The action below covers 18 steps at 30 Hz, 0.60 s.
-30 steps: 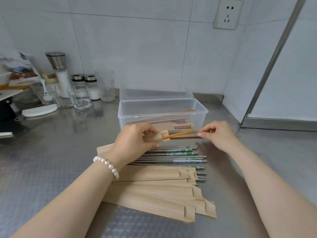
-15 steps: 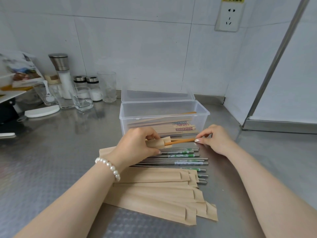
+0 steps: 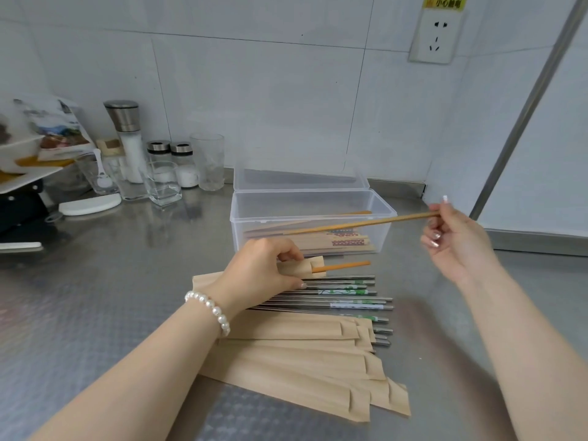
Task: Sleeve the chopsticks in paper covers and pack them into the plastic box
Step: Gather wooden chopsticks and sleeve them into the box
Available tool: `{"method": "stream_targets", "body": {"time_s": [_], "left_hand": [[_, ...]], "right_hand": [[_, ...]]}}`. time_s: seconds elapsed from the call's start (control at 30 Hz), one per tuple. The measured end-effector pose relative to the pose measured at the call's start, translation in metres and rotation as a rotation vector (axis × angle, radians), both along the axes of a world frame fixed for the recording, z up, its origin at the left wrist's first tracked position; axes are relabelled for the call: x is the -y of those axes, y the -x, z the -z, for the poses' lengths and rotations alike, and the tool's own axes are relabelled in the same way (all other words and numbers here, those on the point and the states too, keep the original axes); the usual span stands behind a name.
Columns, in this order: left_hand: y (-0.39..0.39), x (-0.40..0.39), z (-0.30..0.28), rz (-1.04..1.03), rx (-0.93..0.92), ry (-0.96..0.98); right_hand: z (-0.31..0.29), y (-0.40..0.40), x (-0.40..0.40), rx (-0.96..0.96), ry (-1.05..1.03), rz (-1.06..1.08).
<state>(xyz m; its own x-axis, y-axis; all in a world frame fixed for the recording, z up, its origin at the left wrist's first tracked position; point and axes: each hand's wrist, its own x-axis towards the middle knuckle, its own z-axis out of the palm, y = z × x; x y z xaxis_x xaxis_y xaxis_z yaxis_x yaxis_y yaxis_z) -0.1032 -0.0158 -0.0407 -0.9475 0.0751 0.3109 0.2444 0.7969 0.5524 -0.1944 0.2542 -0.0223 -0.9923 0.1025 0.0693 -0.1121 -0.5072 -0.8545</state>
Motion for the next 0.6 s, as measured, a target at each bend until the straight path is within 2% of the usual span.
{"method": "stream_targets", "body": {"time_s": [0.13, 0.37, 0.53, 0.6], "left_hand": [[0.0007, 0.0003, 0.0000, 0.001, -0.001, -0.003], [0.0012, -0.0003, 0.0005, -0.009, 0.005, -0.008], [0.0024, 0.0000, 0.0018, -0.020, 0.006, -0.018], [0.0027, -0.0001, 0.0027, -0.020, -0.001, -0.014]], "right_hand": [[0.0026, 0.0064, -0.0131, 0.071, 0.083, 0.154], [0.0036, 0.0076, -0.0114, 0.029, -0.043, 0.257], [0.0030, 0.0060, -0.0109, 0.003, -0.053, 0.286], [0.0035, 0.0060, -0.0099, 0.010, -0.081, 0.236]]}}
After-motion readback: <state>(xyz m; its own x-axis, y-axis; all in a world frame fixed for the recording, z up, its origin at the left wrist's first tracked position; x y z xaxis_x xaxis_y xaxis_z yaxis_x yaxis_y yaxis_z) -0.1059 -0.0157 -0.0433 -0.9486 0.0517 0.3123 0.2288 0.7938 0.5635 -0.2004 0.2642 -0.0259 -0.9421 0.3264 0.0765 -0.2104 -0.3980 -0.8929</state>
